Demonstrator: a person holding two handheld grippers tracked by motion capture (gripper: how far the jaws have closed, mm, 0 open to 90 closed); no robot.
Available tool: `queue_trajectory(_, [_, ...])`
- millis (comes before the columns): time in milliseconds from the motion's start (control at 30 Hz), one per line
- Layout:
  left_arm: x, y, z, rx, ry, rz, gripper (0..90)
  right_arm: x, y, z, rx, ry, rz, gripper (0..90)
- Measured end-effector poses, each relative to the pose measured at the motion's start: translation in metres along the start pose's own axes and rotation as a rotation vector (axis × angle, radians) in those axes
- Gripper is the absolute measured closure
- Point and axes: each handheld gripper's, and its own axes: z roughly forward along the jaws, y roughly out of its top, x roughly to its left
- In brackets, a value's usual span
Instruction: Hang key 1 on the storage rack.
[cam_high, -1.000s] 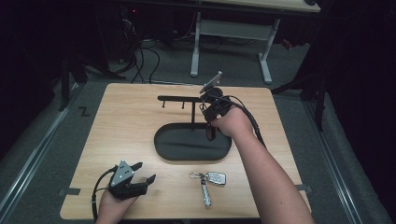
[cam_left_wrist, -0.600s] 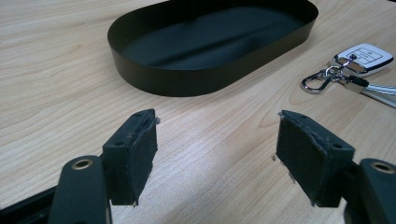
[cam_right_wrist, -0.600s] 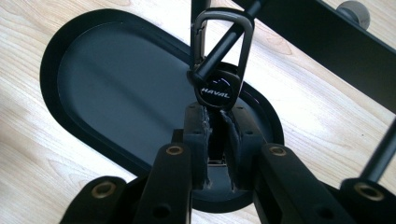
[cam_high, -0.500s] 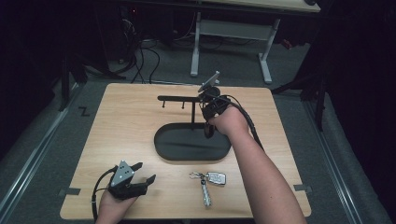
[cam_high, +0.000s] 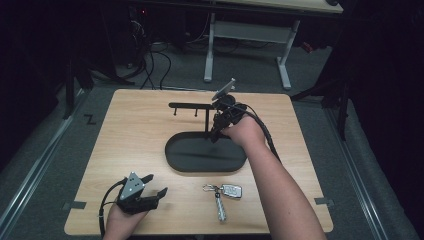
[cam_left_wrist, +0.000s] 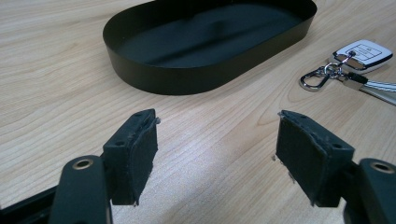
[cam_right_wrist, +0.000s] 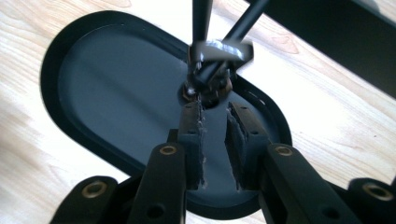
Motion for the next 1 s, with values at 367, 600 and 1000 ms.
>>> queue_trajectory(367, [0.0, 0.0, 0.003, 0.01, 0.0, 0.005, 29.7, -0.001, -0.029, -0.014, -0.034, 0.024, -0.005, 70.4])
queue_trajectory(600, [-0.003, 0.002, 0.005, 0.01, -0.001, 0.016, 29.7, 0.003, -0.06, -0.009, -0.029, 0.042, -0.018, 69.0])
queue_trajectory(1000, [-0.006, 0.002, 0.006, 0.017, -0.005, 0.022, 29.7, 0.034, -0.136, 0.027, -0.065, 0.103, -0.079, 66.5])
